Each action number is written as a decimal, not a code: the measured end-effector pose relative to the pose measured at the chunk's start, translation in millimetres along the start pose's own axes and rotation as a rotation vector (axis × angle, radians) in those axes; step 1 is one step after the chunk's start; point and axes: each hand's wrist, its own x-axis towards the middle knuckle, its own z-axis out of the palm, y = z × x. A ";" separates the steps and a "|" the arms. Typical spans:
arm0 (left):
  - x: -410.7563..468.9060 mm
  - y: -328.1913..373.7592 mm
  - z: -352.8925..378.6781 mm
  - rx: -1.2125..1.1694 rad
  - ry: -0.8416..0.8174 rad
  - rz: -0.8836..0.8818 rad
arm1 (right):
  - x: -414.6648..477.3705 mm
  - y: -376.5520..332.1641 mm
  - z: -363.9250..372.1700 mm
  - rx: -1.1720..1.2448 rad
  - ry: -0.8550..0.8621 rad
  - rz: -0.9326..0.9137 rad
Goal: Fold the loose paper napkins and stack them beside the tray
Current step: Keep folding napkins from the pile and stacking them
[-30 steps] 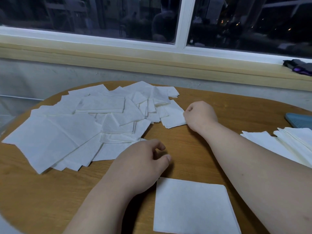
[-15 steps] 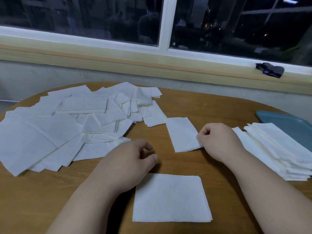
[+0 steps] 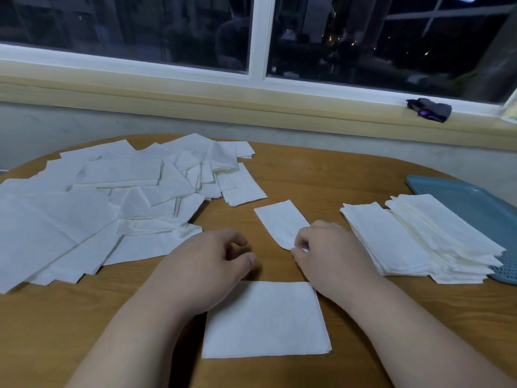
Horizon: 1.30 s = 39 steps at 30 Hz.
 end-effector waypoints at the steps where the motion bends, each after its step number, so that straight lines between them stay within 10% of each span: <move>1: 0.0 0.4 0.1 -0.007 0.007 0.003 | -1.3 1.6 -1.5 0.013 0.013 0.002; 15: -17.5 9.7 5.2 -0.382 0.068 0.187 | -59.7 29.6 -51.4 0.972 -0.097 -0.159; 21: -41.6 13.5 0.0 -0.765 0.004 0.094 | -68.0 24.1 -35.8 1.335 -0.146 0.063; 39: -48.9 -14.1 -4.6 -0.039 0.069 -0.119 | -67.4 -1.3 -2.9 0.525 -0.030 0.123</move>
